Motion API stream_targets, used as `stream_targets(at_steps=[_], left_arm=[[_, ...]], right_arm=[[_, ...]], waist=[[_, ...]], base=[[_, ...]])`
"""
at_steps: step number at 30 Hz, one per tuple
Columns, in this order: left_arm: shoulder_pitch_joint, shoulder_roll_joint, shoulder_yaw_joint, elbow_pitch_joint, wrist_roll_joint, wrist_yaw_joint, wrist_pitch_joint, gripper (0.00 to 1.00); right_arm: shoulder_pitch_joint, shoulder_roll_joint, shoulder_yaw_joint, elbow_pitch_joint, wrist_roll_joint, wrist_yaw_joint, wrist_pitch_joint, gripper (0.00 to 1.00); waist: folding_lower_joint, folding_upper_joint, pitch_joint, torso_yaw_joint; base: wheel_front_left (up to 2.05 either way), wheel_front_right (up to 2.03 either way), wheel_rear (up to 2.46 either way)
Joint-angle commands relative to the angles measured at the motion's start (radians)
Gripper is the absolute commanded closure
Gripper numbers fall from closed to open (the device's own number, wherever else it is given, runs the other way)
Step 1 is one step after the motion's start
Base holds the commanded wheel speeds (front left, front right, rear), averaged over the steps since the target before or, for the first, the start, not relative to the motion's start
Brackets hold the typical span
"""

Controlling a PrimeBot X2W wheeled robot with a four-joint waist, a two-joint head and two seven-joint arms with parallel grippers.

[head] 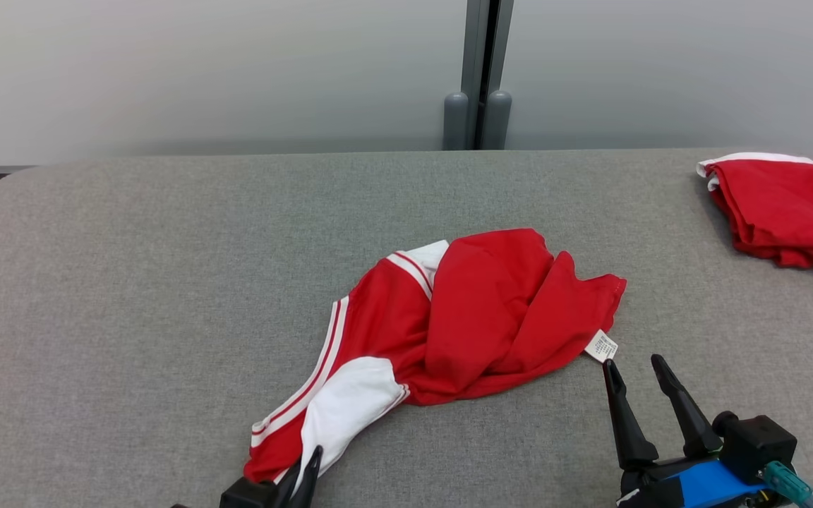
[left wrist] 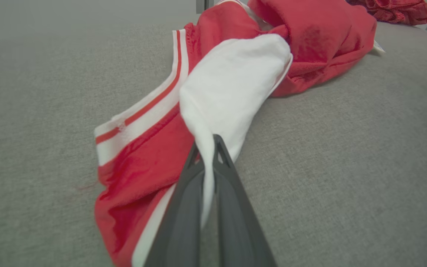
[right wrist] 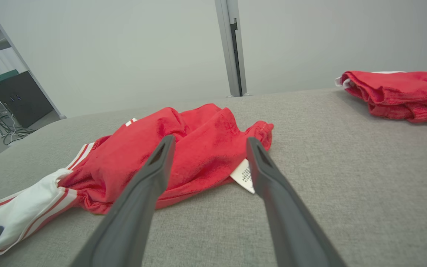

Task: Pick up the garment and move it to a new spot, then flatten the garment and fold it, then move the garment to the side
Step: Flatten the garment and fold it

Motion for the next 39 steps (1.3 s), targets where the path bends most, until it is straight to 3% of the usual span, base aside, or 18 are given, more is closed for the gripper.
stream_targets(at_steps=[1,2,3,12,19,28,39], left_arm=[[0.010,-0.002,0.006,-0.006,0.004,-0.001,-0.005,0.96],[0.022,-0.008,0.012,-0.011,0.000,-0.002,-0.005,0.68],[0.030,-0.012,0.017,-0.019,-0.004,-0.002,-0.005,0.00],[0.000,-0.014,0.145,-0.211,-0.017,-0.006,-0.004,0.00],[-0.157,0.008,0.213,-0.219,0.001,-0.008,-0.004,0.00],[-0.370,0.050,0.201,-0.068,-0.008,-0.010,-0.004,0.00],[-0.491,0.094,0.043,0.237,-0.092,-0.007,0.005,0.00]], right_arm=[[0.002,-0.004,0.001,0.003,0.003,0.001,-0.003,0.00],[0.005,-0.004,0.003,0.006,0.005,0.001,-0.003,0.00],[0.009,-0.004,0.004,0.009,0.007,0.001,-0.003,0.00],[0.016,-0.007,0.010,0.013,0.018,0.001,-0.003,0.00],[-0.010,-0.007,0.016,0.016,0.024,0.001,-0.003,0.00],[-0.040,-0.001,0.009,0.007,0.023,0.001,-0.003,0.00],[-0.072,0.003,0.000,-0.004,0.019,0.001,-0.003,0.00]], waist=[[0.0000,-0.0001,-0.006,0.000],[0.0000,-0.0001,-0.009,0.000],[0.0000,-0.0001,-0.012,0.000],[0.0000,-0.0001,-0.025,-0.021],[0.0000,-0.0001,-0.003,-0.067],[0.0000,-0.0001,0.064,-0.142],[0.0000,-0.0001,0.134,-0.180]], base=[[0.00,0.00,0.00],[0.00,0.00,0.00],[0.00,0.00,0.00],[0.00,0.00,0.00],[0.00,0.00,0.00],[0.00,0.00,0.00],[0.00,0.00,0.00]])
